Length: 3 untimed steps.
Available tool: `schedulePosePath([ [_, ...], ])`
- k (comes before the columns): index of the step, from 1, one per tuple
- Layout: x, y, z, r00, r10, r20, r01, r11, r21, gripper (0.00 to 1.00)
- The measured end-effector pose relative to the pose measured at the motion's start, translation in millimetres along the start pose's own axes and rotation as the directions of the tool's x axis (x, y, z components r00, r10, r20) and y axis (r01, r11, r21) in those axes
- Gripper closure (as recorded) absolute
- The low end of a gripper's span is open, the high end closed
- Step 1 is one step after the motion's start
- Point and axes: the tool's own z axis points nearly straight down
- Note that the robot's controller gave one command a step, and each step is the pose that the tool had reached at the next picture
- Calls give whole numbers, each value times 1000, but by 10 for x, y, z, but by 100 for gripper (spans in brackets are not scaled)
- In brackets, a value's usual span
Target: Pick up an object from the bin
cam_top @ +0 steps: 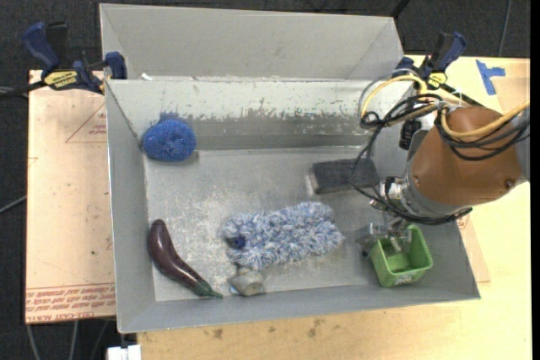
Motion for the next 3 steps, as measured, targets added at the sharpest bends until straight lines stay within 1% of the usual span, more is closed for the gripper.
schedulePosePath([
  [3,7,4,-14,1000,-1,-1,1,1000,0,100],
])
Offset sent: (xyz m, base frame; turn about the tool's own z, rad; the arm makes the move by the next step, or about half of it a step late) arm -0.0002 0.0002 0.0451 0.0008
